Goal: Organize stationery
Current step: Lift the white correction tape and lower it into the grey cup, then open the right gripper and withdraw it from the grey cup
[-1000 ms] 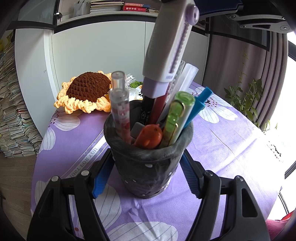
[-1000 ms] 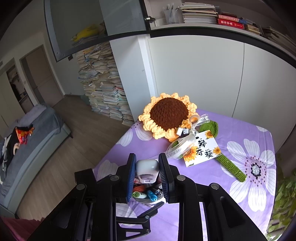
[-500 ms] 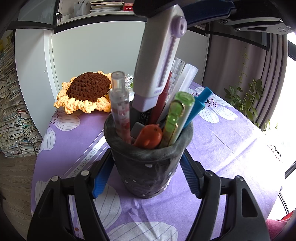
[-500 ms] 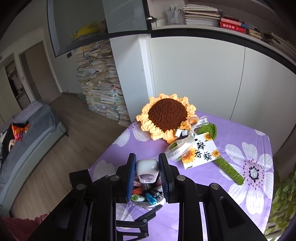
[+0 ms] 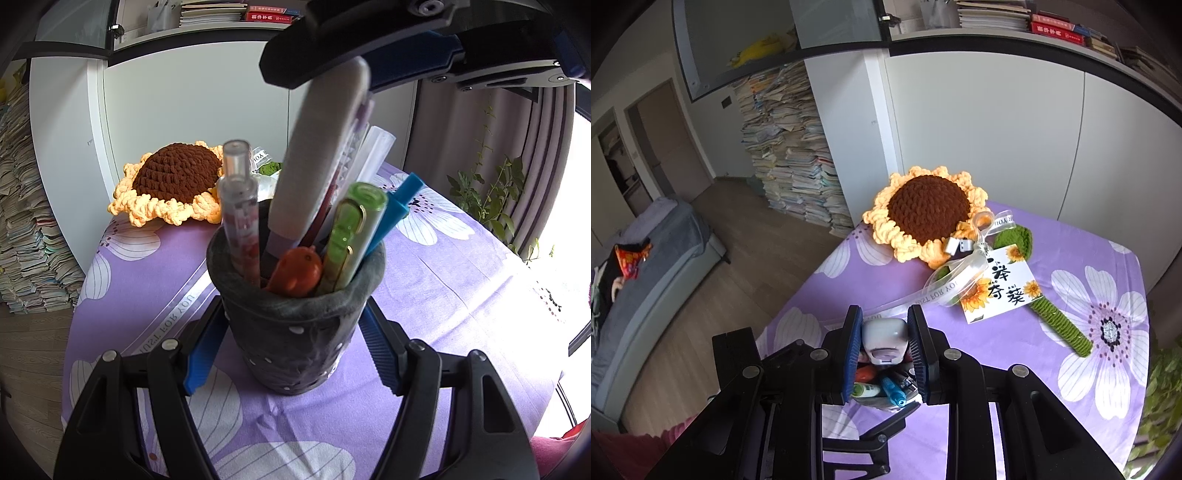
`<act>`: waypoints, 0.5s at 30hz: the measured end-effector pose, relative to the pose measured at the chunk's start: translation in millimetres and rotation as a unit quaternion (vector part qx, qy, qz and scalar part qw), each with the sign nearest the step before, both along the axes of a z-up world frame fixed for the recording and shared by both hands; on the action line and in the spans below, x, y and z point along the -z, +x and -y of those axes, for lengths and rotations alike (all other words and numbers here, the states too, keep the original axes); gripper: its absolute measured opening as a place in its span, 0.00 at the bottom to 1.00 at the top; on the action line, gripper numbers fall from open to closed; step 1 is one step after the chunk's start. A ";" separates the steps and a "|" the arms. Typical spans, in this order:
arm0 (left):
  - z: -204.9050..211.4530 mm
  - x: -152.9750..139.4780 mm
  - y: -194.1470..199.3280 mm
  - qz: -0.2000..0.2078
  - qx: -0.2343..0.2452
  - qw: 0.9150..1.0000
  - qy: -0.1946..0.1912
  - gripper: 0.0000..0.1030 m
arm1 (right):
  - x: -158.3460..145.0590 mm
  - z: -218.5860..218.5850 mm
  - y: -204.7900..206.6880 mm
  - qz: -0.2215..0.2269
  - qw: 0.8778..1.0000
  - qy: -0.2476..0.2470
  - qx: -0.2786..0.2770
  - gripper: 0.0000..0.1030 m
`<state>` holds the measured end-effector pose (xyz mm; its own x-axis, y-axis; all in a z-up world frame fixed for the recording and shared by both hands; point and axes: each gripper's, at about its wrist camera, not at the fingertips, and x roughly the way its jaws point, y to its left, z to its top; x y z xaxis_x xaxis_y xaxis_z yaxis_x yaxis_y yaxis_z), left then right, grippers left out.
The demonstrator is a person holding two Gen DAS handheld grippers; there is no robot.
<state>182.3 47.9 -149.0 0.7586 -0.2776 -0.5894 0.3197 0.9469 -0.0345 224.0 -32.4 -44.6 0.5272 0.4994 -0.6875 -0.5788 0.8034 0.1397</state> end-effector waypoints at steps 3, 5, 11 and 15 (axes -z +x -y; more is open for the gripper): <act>0.0 0.0 0.0 0.000 0.001 1.000 0.000 0.69 | -1.3 2.0 -1.4 0.001 1.000 0.003 0.002 0.26; -0.7 -0.1 0.7 0.000 0.000 1.000 0.000 0.69 | -3.0 3.7 -2.4 0.000 1.000 0.009 0.001 0.26; -1.0 -0.2 0.9 0.000 0.000 1.000 0.000 0.69 | -5.6 8.8 -5.9 0.003 1.000 0.012 0.004 0.26; -1.0 -0.2 0.9 0.000 0.001 1.000 0.000 0.69 | -9.0 19.5 -8.5 0.006 1.000 0.017 0.014 0.26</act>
